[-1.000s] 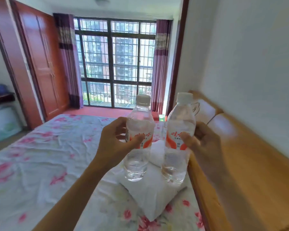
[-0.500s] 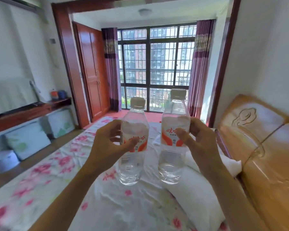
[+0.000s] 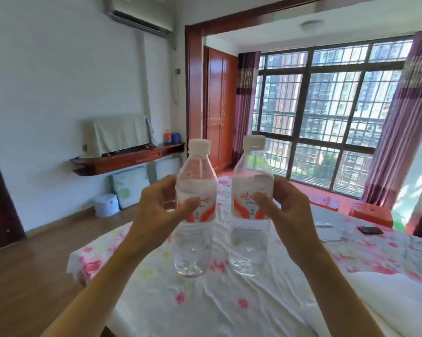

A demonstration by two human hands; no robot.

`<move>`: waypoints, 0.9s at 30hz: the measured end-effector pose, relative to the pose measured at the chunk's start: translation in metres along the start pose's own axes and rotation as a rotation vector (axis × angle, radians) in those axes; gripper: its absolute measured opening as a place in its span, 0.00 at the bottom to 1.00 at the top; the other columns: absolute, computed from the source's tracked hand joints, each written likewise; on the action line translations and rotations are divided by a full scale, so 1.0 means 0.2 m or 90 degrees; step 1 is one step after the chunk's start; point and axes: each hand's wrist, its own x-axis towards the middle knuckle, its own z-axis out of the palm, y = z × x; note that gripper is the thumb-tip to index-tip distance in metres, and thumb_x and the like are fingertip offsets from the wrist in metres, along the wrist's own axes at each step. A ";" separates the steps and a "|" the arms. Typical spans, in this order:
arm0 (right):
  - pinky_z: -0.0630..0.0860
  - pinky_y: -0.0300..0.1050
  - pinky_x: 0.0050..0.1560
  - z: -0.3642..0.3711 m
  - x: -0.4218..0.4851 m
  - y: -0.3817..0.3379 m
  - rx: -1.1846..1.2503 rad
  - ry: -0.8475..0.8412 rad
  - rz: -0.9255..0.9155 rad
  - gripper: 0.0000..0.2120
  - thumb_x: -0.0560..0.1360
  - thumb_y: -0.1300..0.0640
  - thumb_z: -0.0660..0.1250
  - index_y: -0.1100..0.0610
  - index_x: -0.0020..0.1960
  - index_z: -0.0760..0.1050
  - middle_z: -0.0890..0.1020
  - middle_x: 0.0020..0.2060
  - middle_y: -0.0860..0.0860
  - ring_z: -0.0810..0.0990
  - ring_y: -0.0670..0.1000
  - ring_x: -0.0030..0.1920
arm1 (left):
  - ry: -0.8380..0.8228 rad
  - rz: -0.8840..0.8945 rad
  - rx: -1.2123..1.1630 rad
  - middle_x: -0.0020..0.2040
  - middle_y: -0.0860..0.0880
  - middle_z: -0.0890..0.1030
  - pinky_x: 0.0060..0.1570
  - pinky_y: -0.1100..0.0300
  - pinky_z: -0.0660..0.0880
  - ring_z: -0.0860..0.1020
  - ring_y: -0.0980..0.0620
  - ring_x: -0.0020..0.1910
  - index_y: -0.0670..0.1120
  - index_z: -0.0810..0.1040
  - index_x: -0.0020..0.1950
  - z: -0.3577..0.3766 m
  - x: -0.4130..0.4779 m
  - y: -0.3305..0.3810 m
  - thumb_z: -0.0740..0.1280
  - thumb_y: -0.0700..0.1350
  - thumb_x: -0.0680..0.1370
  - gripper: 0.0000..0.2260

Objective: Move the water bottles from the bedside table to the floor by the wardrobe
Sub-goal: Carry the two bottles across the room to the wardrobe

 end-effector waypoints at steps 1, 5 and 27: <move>0.80 0.36 0.41 0.04 0.04 0.04 0.014 -0.020 -0.002 0.14 0.68 0.48 0.75 0.50 0.50 0.79 0.86 0.45 0.47 0.84 0.46 0.48 | 0.016 -0.001 0.018 0.44 0.62 0.85 0.41 0.65 0.80 0.84 0.59 0.44 0.56 0.79 0.50 -0.03 0.01 -0.02 0.73 0.58 0.63 0.17; 0.80 0.36 0.40 0.20 0.21 0.18 0.058 -0.100 -0.007 0.13 0.69 0.53 0.74 0.55 0.51 0.79 0.85 0.46 0.54 0.84 0.49 0.48 | 0.067 -0.022 0.078 0.47 0.53 0.86 0.42 0.55 0.83 0.85 0.52 0.46 0.49 0.80 0.53 -0.16 0.06 -0.09 0.73 0.59 0.63 0.23; 0.81 0.42 0.45 1.27 0.55 0.50 0.221 -0.402 0.042 0.25 0.65 0.42 0.72 0.56 0.55 0.80 0.86 0.48 0.52 0.86 0.53 0.49 | 0.251 -0.118 0.291 0.48 0.61 0.84 0.42 0.67 0.79 0.84 0.59 0.46 0.55 0.79 0.51 -0.98 0.04 -0.25 0.74 0.54 0.67 0.14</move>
